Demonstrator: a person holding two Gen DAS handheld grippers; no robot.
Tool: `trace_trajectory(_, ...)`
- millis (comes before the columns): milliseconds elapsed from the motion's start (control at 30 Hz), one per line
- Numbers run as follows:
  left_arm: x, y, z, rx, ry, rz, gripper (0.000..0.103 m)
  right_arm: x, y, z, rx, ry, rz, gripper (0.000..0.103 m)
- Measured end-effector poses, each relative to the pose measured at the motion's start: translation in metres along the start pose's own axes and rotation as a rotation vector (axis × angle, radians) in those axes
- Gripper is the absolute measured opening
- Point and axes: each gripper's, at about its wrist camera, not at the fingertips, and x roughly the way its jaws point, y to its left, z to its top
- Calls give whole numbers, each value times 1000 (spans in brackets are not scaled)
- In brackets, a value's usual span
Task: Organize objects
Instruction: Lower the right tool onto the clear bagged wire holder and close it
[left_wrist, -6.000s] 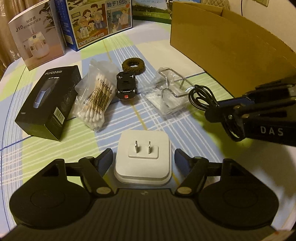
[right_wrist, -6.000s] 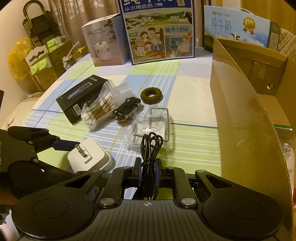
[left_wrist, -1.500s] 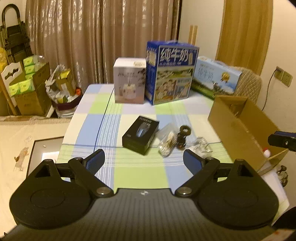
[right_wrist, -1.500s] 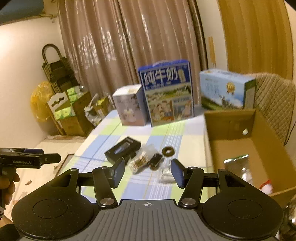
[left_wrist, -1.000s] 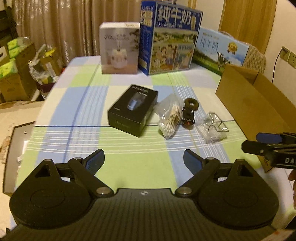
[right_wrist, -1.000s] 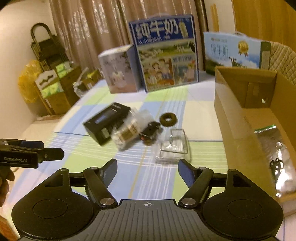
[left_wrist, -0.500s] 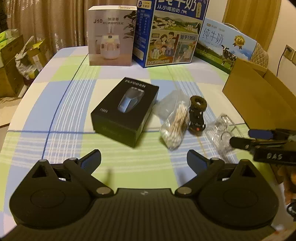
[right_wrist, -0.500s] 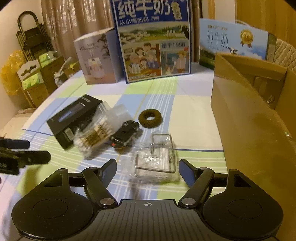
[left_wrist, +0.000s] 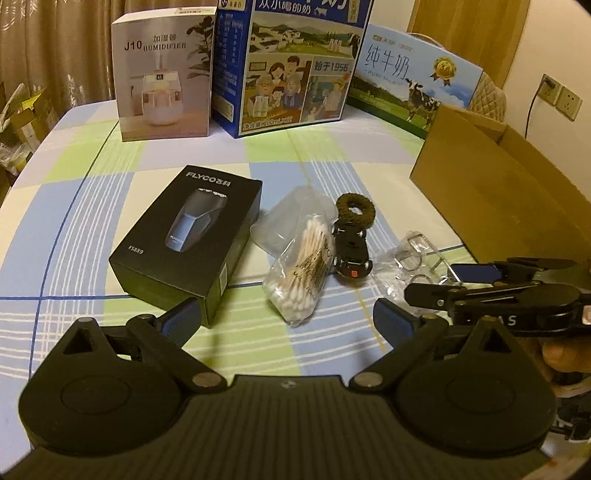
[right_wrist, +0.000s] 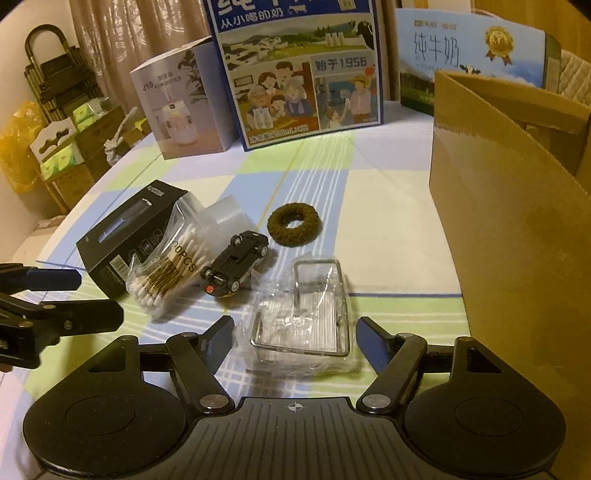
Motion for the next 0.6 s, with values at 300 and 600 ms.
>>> trace_trajectory(300, 14, -7, 4, 73, -37, -10, 74, -5, 5, 0, -10, 14, -50, 51)
trace_trajectory(600, 29, -14, 5, 133, -42, -12, 64, -5, 3, 1, 2, 20, -51, 51)
